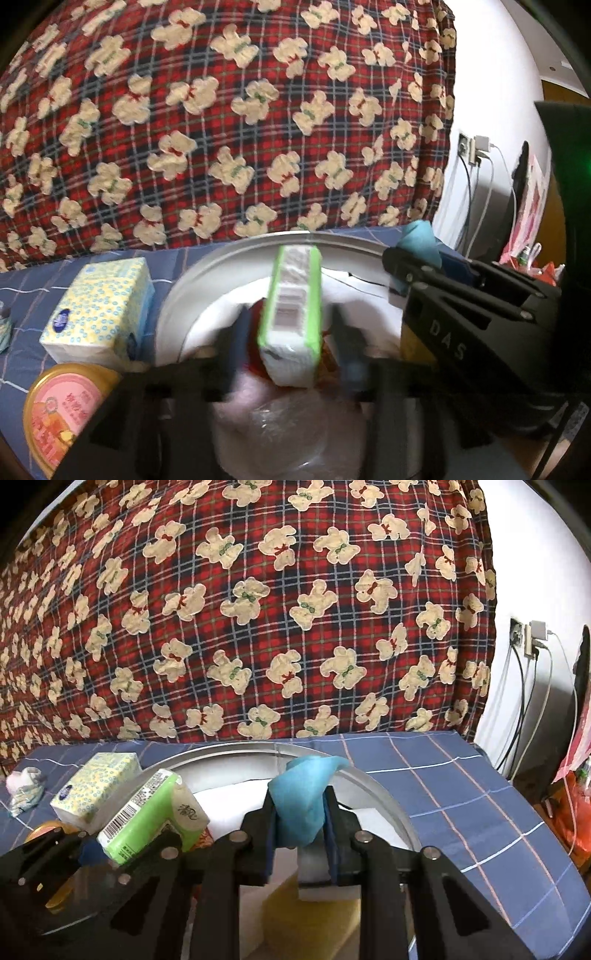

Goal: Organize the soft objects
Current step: 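Open both grippers over the tin to drop the teal cloth and green pack, then withdraw both grippers from the tin and back away from the table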

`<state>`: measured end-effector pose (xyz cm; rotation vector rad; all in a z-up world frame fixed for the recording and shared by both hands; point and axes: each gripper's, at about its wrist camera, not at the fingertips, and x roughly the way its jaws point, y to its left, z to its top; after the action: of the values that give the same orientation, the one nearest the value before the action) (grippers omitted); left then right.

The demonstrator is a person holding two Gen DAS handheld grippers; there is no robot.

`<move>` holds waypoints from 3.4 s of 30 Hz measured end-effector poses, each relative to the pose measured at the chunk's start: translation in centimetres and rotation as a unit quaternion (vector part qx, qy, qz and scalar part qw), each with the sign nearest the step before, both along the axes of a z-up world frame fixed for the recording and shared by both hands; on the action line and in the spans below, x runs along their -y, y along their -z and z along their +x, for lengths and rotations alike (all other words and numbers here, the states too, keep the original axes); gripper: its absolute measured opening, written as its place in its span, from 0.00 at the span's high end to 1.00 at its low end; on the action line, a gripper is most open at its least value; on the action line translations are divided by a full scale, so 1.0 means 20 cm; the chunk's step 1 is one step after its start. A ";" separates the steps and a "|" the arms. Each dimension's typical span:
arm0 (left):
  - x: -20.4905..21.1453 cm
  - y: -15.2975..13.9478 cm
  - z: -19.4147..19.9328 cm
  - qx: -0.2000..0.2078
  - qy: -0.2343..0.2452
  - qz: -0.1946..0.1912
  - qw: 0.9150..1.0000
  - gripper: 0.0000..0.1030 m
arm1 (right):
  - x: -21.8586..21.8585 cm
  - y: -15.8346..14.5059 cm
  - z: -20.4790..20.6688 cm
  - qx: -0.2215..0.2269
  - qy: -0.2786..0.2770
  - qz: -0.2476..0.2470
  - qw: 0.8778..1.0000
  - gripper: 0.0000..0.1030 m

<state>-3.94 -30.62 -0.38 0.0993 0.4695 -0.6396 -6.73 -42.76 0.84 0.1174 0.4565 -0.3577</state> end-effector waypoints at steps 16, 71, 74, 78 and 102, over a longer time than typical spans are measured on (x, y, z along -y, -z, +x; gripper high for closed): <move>-0.11 -0.05 -0.12 0.071 -0.041 -0.016 0.996 0.00 | -0.03 -0.04 -0.09 0.051 -0.016 0.006 0.999 0.23; -0.40 -0.05 -0.18 0.088 -0.092 -0.014 0.992 0.00 | -0.16 0.01 -0.29 0.091 0.044 -0.031 0.994 0.23; -0.42 -0.04 -0.18 0.084 -0.091 -0.014 0.992 0.00 | -0.17 0.01 -0.30 0.092 0.044 -0.034 0.994 0.23; -0.45 -0.03 -0.19 0.080 -0.091 -0.014 0.992 0.00 | -0.18 0.01 -0.31 0.093 0.045 -0.034 0.994 0.23; -0.57 -0.06 -0.22 0.082 -0.083 -0.017 0.993 0.00 | -0.31 -0.02 -0.44 0.127 0.082 -0.016 0.988 0.23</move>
<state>-8.29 -19.19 0.75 0.0791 0.3047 -0.4716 -15.60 -36.63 1.15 0.1679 0.1883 -0.5038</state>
